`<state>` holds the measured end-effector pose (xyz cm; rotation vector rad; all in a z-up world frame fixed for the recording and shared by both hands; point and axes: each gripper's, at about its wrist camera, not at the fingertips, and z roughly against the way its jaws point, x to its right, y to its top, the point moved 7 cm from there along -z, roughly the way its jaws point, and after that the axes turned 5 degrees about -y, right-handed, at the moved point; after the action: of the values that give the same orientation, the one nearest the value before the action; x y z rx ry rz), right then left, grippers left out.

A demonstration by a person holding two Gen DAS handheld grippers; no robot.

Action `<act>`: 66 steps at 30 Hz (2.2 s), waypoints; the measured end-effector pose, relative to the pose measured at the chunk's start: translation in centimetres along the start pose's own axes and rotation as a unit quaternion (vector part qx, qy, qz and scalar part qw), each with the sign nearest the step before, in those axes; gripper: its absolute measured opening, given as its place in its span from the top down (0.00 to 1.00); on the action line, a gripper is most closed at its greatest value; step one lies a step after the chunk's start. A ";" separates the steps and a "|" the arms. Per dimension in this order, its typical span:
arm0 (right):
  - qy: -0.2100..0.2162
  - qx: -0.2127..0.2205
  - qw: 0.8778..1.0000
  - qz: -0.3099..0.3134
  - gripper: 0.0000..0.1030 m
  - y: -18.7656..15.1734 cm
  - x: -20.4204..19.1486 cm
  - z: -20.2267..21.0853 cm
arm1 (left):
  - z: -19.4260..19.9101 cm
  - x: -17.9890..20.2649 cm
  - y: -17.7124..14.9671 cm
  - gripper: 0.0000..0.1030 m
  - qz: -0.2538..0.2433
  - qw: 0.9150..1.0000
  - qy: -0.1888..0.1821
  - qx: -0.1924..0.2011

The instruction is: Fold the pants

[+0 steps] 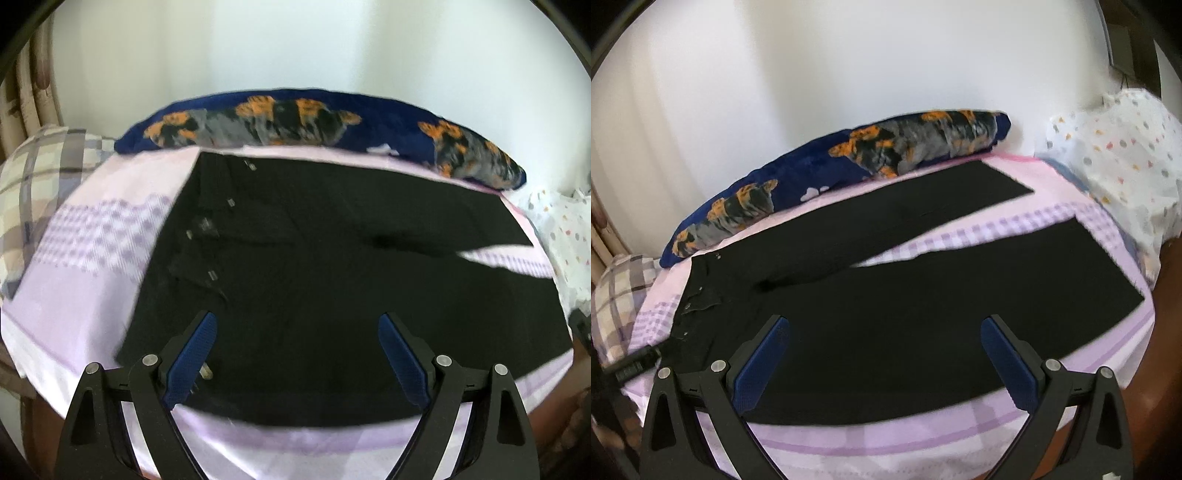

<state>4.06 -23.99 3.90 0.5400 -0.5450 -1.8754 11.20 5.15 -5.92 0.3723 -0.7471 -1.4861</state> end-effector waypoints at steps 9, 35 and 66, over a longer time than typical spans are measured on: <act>0.016 0.000 0.999 0.046 0.00 3.3 -2.7 -3.2 | -4.5 -7.3 6.3 0.34 0.041 0.998 -0.023 -0.045; 0.039 -0.086 0.991 0.097 0.00 6.0 -12.2 -17.7 | -20.3 -19.7 15.8 0.65 0.225 0.947 -0.207 -0.096; 0.127 -0.090 0.951 0.266 0.00 10.8 -16.3 -24.6 | -19.5 -17.9 19.2 0.93 0.209 0.952 -0.222 -0.010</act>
<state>32.07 -15.26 -7.30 0.4487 -0.3030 -1.3007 39.79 20.00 -11.53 -0.1452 -1.0898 -1.1774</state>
